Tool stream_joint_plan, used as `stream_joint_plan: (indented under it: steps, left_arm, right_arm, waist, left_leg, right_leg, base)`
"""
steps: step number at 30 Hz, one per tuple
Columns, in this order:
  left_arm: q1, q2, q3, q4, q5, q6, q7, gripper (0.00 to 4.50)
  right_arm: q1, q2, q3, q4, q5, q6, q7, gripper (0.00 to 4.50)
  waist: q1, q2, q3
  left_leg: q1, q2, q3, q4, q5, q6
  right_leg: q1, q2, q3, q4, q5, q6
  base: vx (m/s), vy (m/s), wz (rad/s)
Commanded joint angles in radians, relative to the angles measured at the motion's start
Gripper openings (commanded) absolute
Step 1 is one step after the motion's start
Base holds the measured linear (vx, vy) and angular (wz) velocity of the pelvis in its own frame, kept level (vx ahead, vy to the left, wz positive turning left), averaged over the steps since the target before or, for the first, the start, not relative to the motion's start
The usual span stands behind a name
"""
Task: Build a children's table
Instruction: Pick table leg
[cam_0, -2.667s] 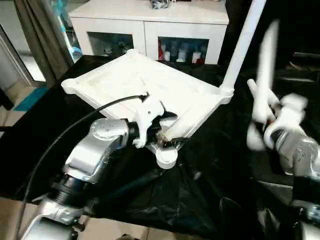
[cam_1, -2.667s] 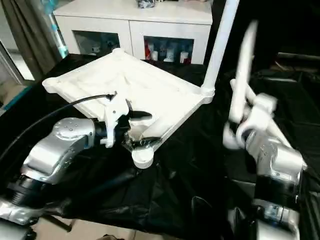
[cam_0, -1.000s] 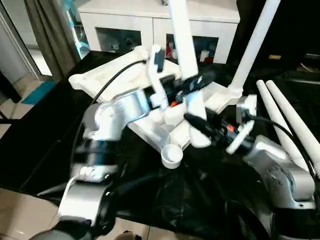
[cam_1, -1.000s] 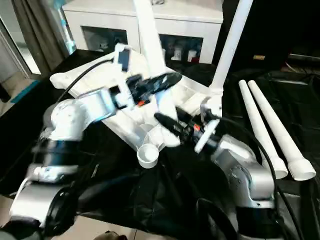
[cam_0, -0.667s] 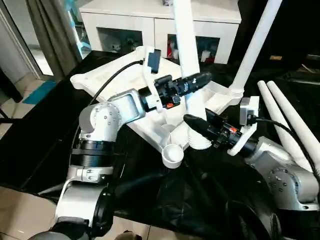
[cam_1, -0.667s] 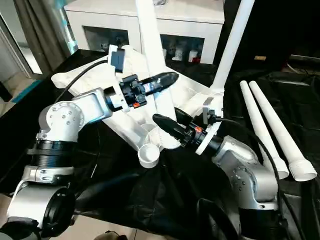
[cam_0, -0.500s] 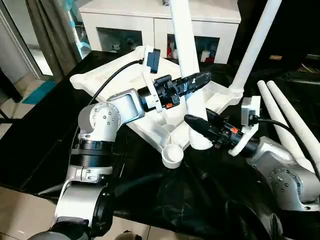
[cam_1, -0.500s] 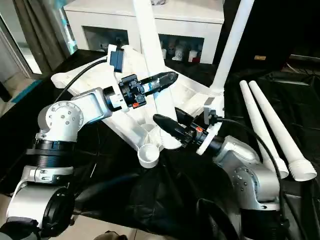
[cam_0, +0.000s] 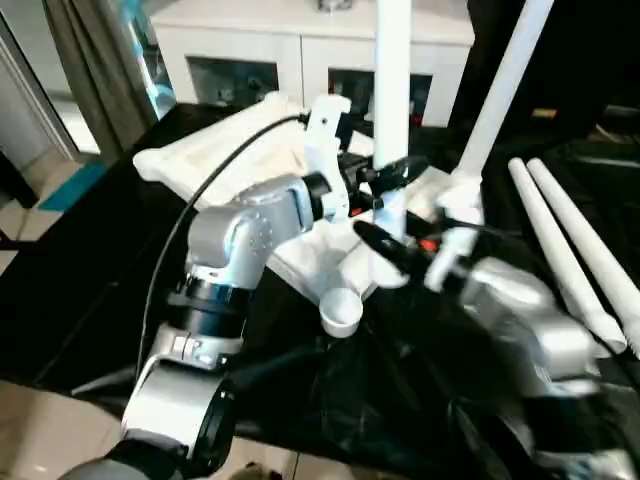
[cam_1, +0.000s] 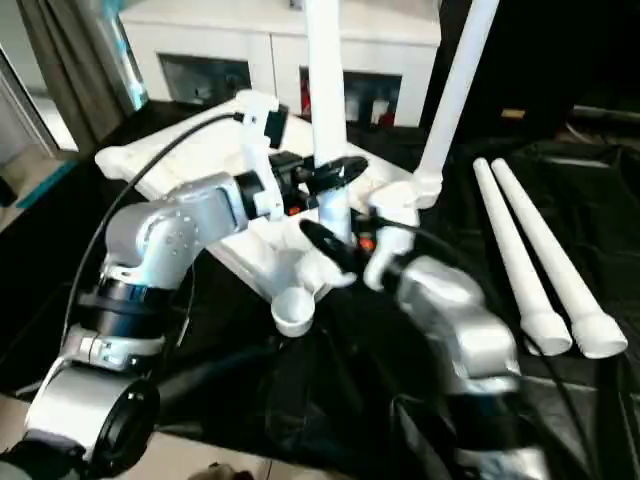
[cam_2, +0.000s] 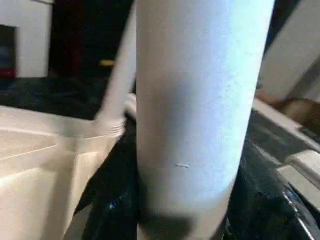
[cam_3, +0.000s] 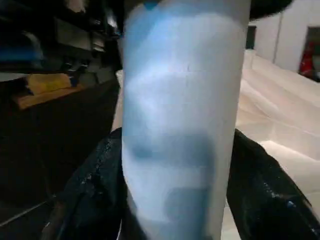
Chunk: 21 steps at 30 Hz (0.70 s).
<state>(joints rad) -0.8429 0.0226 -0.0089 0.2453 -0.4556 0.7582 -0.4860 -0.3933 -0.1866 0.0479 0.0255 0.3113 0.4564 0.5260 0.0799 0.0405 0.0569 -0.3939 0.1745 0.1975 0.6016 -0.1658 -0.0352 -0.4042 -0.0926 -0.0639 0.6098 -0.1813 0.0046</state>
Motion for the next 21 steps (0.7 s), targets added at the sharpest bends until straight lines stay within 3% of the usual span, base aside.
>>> stream_joint_plan:
  steps: [1, 2, 4, 5, 11, 12, 16, 19, 21]
  left_arm:
    - [-0.024, -0.002, -0.006, -0.025, 0.013, -0.013, 0.021, 1.93]
    - [-0.023, -0.002, -0.008, -0.027, 0.017, -0.016, 0.024, 1.93]
    - [-0.024, -0.002, -0.009, -0.027, 0.021, -0.019, 0.026, 1.93]
    - [-0.024, -0.002, -0.009, -0.028, 0.025, -0.022, 0.032, 1.93]
    - [-0.020, -0.003, -0.005, -0.035, 0.029, -0.042, 0.028, 1.93]
    - [-0.020, -0.004, -0.003, -0.034, 0.029, -0.048, 0.024, 2.49]
    - [-0.022, -0.003, 0.027, -0.023, -0.039, -0.037, -0.055, 2.69]
    - [-0.023, -0.011, 0.061, 0.010, -0.078, -0.073, -0.099, 3.10]
    - [-0.020, -0.007, 0.064, 0.021, -0.091, -0.080, -0.131, 3.15]
  right_arm:
    - [-0.015, 0.006, 0.003, 0.027, -0.028, 0.005, -0.043, 2.32]
    - [-0.019, 0.009, 0.007, 0.032, -0.029, 0.008, -0.039, 2.23]
    - [-0.021, 0.010, 0.012, 0.035, -0.032, 0.007, -0.035, 2.02]
    - [-0.026, 0.012, 0.020, 0.044, -0.038, 0.004, -0.031, 1.96]
    - [-0.028, -0.002, 0.020, 0.038, -0.003, 0.002, 0.027, 1.93]
    - [-0.024, -0.009, 0.019, 0.026, 0.015, 0.010, 0.054, 1.93]
    - [0.009, -0.051, 0.013, -0.042, 0.101, 0.032, 0.176, 1.92]
    - [0.031, -0.080, -0.006, -0.081, 0.161, 0.059, 0.242, 1.91]
    - [0.038, -0.091, -0.011, -0.091, 0.180, 0.068, 0.269, 1.91]
  waist:
    - [-0.001, -0.024, -0.077]
    - [-0.002, -0.031, -0.076]
    - [0.001, -0.026, -0.075]
    - [0.002, -0.031, -0.075]
    - [0.005, -0.031, -0.075]
    - [0.005, -0.031, -0.075]
    - [0.010, -0.036, -0.075]
    - [0.009, -0.034, -0.074]
    - [0.009, -0.035, -0.073]
  left_leg:
    - [0.018, 0.043, -0.023, -0.062, -0.136, 0.057]
    - [0.017, 0.043, -0.022, -0.062, -0.134, 0.062]
    - [0.019, 0.043, -0.022, -0.062, -0.141, 0.062]
    - [0.019, 0.045, -0.022, -0.064, -0.146, 0.060]
    - [0.021, 0.046, -0.023, -0.064, -0.151, 0.049]
    - [0.021, 0.046, -0.023, -0.064, -0.147, 0.051]
    - [0.017, 0.044, -0.021, -0.060, -0.130, 0.081]
    - [0.017, 0.046, -0.023, -0.060, -0.132, 0.090]
    - [0.017, 0.045, -0.022, -0.060, -0.146, 0.086]
  right_leg:
    - [0.051, -0.050, 0.039, -0.070, -0.167, -0.200]
    - [0.051, -0.049, 0.039, -0.072, -0.164, -0.202]
    - [0.050, -0.051, 0.040, -0.072, -0.176, -0.202]
    - [0.049, -0.050, 0.040, -0.073, -0.181, -0.200]
    - [0.051, -0.051, 0.041, -0.069, -0.157, -0.203]
    - [0.051, -0.051, 0.042, -0.068, -0.148, -0.206]
    - [0.058, -0.052, 0.042, -0.065, -0.106, -0.224]
    - [0.057, -0.053, 0.040, -0.066, -0.115, -0.236]
    - [0.056, -0.053, 0.040, -0.070, -0.147, -0.231]
  base:
    - [0.000, 0.000, 0.00]
    - [0.000, 0.000, 0.00]
    - [0.000, 0.000, 0.00]
    - [0.000, 0.000, 0.00]
    - [0.000, 0.000, 0.00]
    - [0.000, 0.000, 0.00]
    - [0.000, 0.000, 0.00]
    - [0.000, 0.000, 0.00]
    - [0.000, 0.000, 0.00]
